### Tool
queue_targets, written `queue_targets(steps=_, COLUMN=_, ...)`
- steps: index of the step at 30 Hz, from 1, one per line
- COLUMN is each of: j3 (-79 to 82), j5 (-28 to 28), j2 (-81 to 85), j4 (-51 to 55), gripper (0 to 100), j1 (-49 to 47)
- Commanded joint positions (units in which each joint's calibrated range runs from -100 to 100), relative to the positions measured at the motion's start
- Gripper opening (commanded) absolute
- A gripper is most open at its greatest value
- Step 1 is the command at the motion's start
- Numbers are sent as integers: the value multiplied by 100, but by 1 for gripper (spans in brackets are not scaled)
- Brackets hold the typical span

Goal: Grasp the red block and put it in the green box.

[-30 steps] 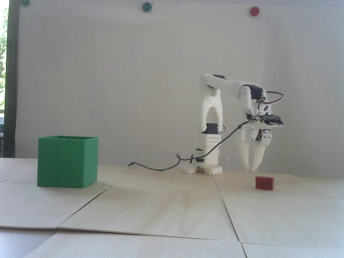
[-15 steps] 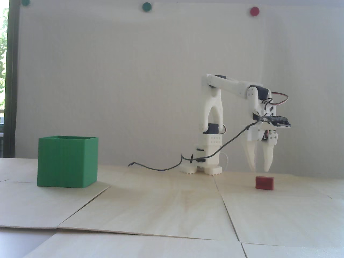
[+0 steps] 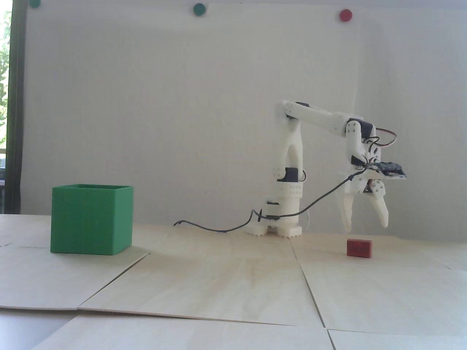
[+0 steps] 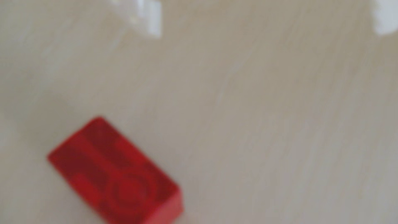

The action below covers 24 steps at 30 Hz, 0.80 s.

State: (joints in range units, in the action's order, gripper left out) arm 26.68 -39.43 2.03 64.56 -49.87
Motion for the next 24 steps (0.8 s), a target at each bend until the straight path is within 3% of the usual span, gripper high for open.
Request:
queue_targets(steps=1, j3=-41, j5=8, j2=37, j4=-444, gripper=34, j1=463)
queue_targets(steps=9, j3=-121, j5=-451, j2=-239, j4=-444, gripper=34, j1=1396)
queue_targets(steps=24, j3=-875, j5=-445, j2=-1013, j4=-427, gripper=34, j1=1758)
